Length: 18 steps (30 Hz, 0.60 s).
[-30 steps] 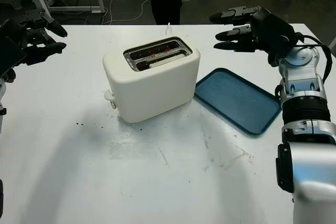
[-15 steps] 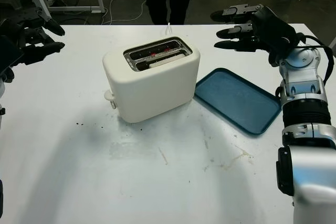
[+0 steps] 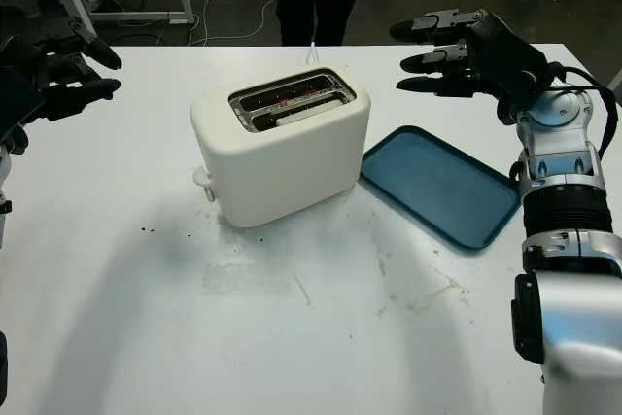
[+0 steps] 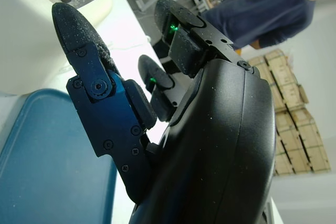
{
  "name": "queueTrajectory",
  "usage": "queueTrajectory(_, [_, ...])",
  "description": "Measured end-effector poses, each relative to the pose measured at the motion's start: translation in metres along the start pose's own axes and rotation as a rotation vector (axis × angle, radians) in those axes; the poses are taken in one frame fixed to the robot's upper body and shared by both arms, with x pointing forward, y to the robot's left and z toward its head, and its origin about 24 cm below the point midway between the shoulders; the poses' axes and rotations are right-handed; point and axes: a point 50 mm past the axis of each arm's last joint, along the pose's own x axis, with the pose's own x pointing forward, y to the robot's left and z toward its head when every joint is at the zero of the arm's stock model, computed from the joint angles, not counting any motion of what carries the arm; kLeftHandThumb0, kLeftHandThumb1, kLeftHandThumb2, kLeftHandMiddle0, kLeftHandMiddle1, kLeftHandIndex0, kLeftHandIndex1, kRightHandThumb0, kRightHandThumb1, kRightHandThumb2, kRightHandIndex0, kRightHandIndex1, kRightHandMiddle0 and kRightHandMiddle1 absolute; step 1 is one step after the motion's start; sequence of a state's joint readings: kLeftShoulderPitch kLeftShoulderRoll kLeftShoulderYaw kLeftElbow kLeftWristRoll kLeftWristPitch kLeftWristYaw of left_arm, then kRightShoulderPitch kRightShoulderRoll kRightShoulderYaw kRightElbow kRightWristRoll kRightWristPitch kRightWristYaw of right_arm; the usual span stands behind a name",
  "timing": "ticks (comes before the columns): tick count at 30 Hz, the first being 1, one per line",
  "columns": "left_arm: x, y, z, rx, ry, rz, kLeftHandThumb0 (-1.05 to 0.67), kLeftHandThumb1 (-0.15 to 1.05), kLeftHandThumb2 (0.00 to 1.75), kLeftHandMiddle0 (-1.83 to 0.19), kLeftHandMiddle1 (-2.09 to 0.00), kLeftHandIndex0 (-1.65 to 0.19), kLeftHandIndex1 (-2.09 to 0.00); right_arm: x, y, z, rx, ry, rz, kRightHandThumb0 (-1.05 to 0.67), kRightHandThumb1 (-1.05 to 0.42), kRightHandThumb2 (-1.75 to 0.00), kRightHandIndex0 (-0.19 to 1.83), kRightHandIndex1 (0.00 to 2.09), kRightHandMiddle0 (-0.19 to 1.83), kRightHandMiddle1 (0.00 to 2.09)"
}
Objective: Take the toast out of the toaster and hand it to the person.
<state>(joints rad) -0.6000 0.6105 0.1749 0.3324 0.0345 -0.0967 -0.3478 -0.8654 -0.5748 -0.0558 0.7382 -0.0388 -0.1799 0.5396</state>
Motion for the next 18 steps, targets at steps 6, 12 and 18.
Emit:
queueTrajectory(6, [0.0, 0.0, 0.0, 0.0, 0.0, 0.0, -1.05, 0.92, 0.06, -0.64, -1.43, -0.55, -1.34, 0.0004, 0.0008, 0.0, 0.002, -0.001, 0.002, -0.72, -0.71, 0.0, 0.79, 0.06, 0.74, 0.0])
queueTrajectory(12, [0.0, 0.0, -0.0004, -0.002, 0.004, 0.0, -1.05, 0.92, 0.06, -0.65, -1.43, -0.55, -1.33, 0.0004, 0.0008, 0.0, 0.002, -0.001, 0.002, -0.73, -0.71, 0.0, 0.79, 0.07, 0.74, 0.0])
queueTrajectory(18, [0.0001, -0.0019, -0.0033, -0.012, 0.014, -0.001, -1.05, 0.92, 0.05, -0.65, -1.42, -0.55, -1.33, 0.0004, 0.0008, 0.0, 0.001, -0.001, 0.002, -0.71, -0.71, 0.0, 0.78, 0.08, 0.73, 0.0])
